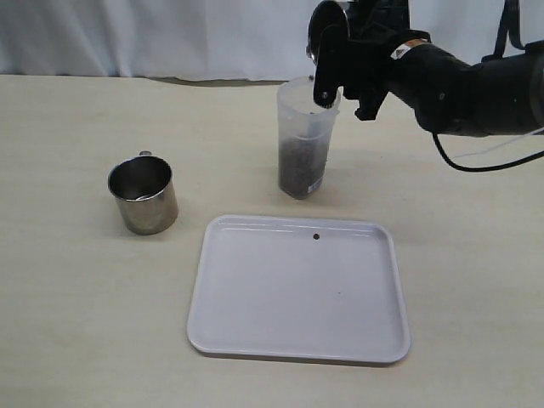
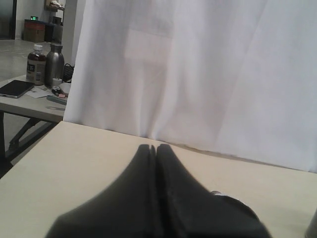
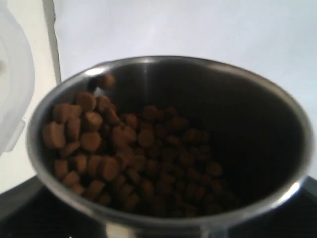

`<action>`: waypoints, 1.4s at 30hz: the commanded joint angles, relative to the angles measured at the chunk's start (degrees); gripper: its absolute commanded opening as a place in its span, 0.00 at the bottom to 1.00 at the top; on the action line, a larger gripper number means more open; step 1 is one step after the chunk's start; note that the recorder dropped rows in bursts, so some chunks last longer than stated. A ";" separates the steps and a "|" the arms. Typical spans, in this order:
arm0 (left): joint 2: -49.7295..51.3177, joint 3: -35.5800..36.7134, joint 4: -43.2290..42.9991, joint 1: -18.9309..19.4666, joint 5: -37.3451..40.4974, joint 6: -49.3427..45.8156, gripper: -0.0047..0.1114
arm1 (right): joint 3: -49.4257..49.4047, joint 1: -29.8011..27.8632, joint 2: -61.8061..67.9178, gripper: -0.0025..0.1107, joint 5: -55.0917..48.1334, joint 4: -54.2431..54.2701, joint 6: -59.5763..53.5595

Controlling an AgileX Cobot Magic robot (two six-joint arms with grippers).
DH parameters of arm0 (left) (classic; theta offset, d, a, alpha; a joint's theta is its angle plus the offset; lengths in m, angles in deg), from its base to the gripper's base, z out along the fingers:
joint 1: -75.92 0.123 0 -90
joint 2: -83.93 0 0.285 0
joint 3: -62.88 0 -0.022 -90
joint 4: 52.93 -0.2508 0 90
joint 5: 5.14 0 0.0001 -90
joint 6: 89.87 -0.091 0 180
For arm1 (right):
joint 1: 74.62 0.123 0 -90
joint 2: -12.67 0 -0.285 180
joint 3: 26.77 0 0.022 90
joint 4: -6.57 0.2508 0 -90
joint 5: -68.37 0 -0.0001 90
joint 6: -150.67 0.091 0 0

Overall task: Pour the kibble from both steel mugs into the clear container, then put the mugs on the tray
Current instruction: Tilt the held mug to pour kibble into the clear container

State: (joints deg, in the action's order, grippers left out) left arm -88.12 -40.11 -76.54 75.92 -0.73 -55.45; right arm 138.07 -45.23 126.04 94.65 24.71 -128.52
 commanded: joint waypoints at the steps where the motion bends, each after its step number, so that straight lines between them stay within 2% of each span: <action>1: -0.16 0.21 0.16 -0.16 -0.98 0.12 0.04 | 0.56 0.08 -0.34 0.07 2.58 -1.09 -0.70; 33: -0.16 0.21 0.03 -0.16 -0.39 0.12 0.04 | 0.56 0.08 -0.34 0.07 5.21 -4.05 -4.35; 42: -0.16 0.21 0.03 -0.16 -0.39 0.12 0.04 | 0.56 0.08 -0.34 0.07 4.31 -4.05 -9.65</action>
State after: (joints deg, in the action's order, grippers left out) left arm -88.12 -40.11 -76.54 75.92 -0.73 -55.45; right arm 138.07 -45.23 126.04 97.61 21.25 -136.70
